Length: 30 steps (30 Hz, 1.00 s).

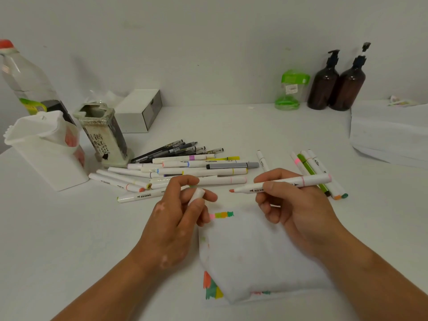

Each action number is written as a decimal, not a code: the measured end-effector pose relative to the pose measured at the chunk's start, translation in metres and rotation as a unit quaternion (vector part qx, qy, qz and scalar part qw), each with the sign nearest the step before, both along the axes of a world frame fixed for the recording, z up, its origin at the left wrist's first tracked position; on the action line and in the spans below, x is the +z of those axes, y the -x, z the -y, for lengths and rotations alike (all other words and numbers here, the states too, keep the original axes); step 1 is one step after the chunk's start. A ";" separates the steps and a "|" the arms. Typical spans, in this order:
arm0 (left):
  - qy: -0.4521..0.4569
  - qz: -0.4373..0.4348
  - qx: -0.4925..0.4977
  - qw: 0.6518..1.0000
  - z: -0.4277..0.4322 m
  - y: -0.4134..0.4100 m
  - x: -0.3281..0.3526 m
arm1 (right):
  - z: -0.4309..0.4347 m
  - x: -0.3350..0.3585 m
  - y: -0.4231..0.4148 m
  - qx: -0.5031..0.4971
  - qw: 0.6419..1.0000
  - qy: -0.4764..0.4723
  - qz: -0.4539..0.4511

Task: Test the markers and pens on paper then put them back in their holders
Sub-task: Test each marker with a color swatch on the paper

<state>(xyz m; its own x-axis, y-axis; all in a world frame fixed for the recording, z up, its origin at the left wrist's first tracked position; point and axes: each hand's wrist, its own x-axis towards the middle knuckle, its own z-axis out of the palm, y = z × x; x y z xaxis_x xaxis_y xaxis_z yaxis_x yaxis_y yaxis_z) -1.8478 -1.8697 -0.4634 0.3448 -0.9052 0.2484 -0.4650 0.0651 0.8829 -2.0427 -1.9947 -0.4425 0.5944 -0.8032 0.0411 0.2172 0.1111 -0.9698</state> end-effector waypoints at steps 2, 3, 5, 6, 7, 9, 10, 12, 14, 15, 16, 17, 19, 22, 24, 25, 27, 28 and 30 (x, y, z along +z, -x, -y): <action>0.007 -0.027 -0.023 0.999 -0.001 0.001 0.001 | -0.001 0.000 -0.001 0.012 1.000 -0.019 0.018; 0.009 -0.034 -0.031 0.999 -0.001 0.000 0.002 | -0.001 0.000 -0.001 0.013 1.000 -0.012 0.019; 0.001 -0.027 -0.042 0.999 -0.001 -0.001 0.001 | -0.001 -0.001 -0.002 0.013 1.000 0.016 0.011; -0.006 -0.021 -0.041 0.999 -0.001 -0.001 0.001 | -0.001 -0.001 -0.002 0.012 1.000 0.027 0.006; -0.009 -0.015 -0.037 0.999 -0.001 -0.001 0.001 | -0.002 -0.001 -0.001 0.014 0.999 0.034 0.002; -0.007 -0.009 -0.030 0.999 -0.001 -0.002 0.001 | -0.002 -0.002 -0.001 0.020 0.999 0.039 -0.003; -0.006 -0.005 -0.029 1.000 -0.001 -0.002 0.000 | -0.003 -0.002 -0.001 0.024 0.999 0.043 -0.006; -0.005 0.007 -0.033 0.999 -0.001 -0.001 -0.001 | -0.004 -0.002 -0.001 0.034 0.998 0.054 -0.016; -0.007 0.022 -0.037 0.999 -0.001 0.000 -0.001 | -0.007 -0.003 -0.002 0.047 0.996 0.074 -0.031; -0.006 0.030 -0.037 0.999 -0.001 0.000 -0.001 | -0.008 -0.003 -0.003 0.052 0.994 0.087 -0.040; -0.003 0.038 -0.036 0.999 -0.002 0.000 -0.001 | -0.009 -0.002 -0.003 0.055 0.992 0.100 -0.047; 0.002 0.045 -0.035 0.998 -0.002 0.000 0.000 | -0.010 -0.002 -0.003 0.056 0.991 0.109 -0.052; 0.009 0.051 -0.036 0.998 -0.002 -0.001 0.000 | -0.011 -0.001 -0.003 0.058 0.990 0.117 -0.055; 0.012 0.044 -0.046 0.998 -0.002 0.000 0.001 | -0.011 0.000 -0.003 0.063 0.989 0.121 -0.059; 0.011 0.027 -0.052 0.998 -0.002 0.001 0.002 | -0.010 -0.001 -0.003 0.063 0.989 0.119 -0.056; 0.011 0.019 -0.053 0.998 -0.002 0.001 0.002 | -0.011 -0.002 -0.004 0.060 0.989 0.119 -0.056; 0.015 0.016 -0.053 0.998 -0.001 0.001 0.002 | -0.011 -0.003 -0.005 0.056 0.989 0.123 -0.058; 0.015 0.020 -0.052 0.998 0.000 0.001 0.001 | -0.011 -0.003 -0.005 0.055 0.989 0.125 -0.058; 0.015 0.028 -0.049 0.998 0.003 0.001 -0.001 | -0.009 -0.005 -0.005 0.050 0.988 0.130 -0.068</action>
<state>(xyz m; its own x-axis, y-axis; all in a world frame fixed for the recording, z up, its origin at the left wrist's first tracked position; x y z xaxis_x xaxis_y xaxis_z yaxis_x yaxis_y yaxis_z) -1.8489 -1.8725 -0.4642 0.2389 -0.9260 0.2922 -0.5039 0.1390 0.8525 -2.0375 -1.9860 -0.4471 0.6839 -0.7135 0.1524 0.0836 -0.1309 -0.9879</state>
